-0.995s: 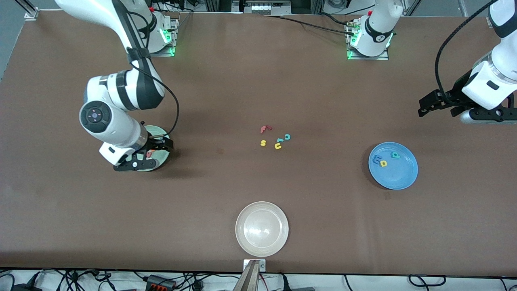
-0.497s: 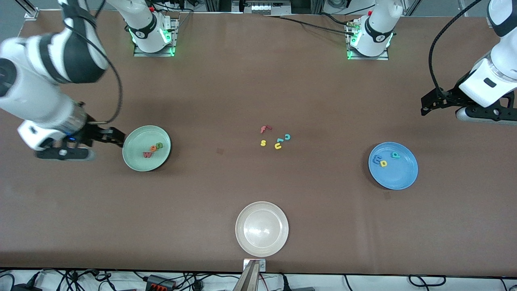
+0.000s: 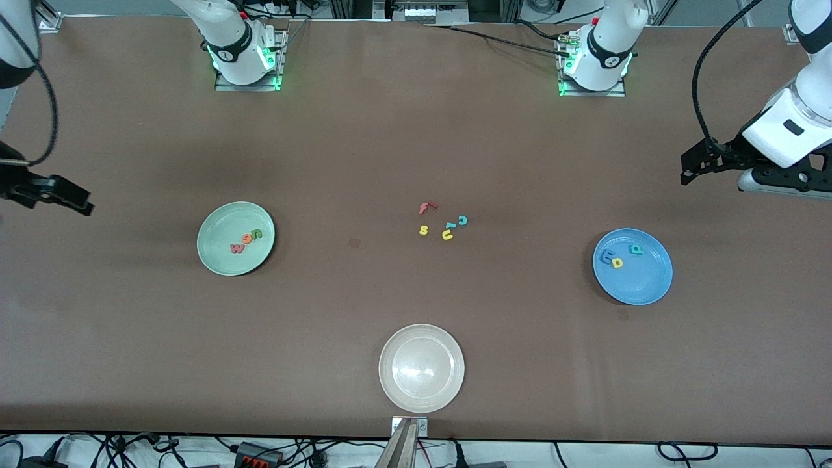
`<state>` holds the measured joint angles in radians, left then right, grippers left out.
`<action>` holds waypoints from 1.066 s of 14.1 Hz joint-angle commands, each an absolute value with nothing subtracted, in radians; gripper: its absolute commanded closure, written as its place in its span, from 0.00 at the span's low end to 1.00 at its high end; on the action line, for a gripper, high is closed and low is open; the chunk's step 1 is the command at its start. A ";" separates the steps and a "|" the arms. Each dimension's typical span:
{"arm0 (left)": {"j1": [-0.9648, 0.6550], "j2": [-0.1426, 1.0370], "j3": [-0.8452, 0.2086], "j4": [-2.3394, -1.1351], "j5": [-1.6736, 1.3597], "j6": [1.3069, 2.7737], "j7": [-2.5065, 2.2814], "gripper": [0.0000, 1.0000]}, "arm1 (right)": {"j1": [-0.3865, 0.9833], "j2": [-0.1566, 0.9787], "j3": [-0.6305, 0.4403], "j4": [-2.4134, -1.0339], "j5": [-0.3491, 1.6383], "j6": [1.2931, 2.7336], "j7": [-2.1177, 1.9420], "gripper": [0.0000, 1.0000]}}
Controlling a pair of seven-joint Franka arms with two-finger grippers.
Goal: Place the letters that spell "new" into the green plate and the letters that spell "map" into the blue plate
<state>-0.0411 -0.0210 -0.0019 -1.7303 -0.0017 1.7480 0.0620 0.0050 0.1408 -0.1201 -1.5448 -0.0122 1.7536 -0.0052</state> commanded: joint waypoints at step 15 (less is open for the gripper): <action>-0.043 -0.028 0.000 -1.721 0.002 1.730 0.081 0.00 | -0.023 -0.003 -0.100 -1.675 -0.025 1.646 -0.074 0.00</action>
<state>-0.0411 -0.0210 -0.0019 -1.7303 -0.0017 1.7476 0.0634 -0.0197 0.0583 -0.1137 -1.5983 -0.0105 1.6184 -0.0846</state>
